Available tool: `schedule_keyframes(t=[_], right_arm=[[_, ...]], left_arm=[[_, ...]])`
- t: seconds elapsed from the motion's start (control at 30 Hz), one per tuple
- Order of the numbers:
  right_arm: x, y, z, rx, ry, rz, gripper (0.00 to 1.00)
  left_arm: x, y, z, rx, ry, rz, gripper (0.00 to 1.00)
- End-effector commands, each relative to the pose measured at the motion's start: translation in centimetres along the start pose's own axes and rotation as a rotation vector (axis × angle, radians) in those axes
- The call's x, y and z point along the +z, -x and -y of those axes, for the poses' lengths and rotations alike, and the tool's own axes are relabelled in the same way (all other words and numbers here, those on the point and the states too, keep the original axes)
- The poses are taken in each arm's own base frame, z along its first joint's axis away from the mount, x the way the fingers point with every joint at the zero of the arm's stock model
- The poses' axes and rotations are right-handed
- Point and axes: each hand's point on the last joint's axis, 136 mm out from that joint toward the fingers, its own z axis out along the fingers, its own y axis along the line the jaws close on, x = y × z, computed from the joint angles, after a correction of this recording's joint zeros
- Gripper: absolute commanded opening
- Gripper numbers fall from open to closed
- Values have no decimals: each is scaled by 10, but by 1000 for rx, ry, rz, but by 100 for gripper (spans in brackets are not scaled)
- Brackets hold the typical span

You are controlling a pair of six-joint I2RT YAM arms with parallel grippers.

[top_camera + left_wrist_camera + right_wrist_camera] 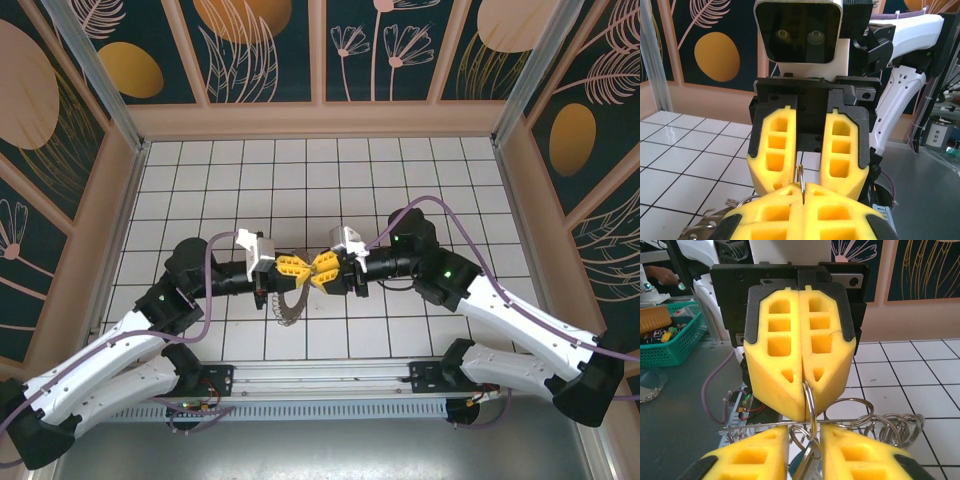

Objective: Put the keys on the keyring

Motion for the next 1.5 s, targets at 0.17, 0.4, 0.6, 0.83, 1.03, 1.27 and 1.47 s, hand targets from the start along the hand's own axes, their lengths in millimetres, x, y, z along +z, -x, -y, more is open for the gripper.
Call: schedule_keyframes(t=[0.17,0.4,0.6,0.83,1.03,1.27,1.47], right_arm=[[-6,22,-3,-51,1,99,14],[-14,29,-6,-59,8,135,18],[-16,30,-9,-62,18,144,21],[-14,27,-6,-55,17,139,14],[-13,23,-5,-42,17,132,26],[-14,26,-5,-38,21,175,25],[-16,34,-7,-51,30,219,21]], left_arm=[[-1,16,12,30,-55,56,0],[-3,18,13,33,-48,52,0],[-3,21,13,31,-50,56,0],[-3,24,15,36,-60,61,0],[-5,29,18,42,-69,81,0],[-8,37,24,51,-97,130,0],[-10,38,26,51,-100,148,0]])
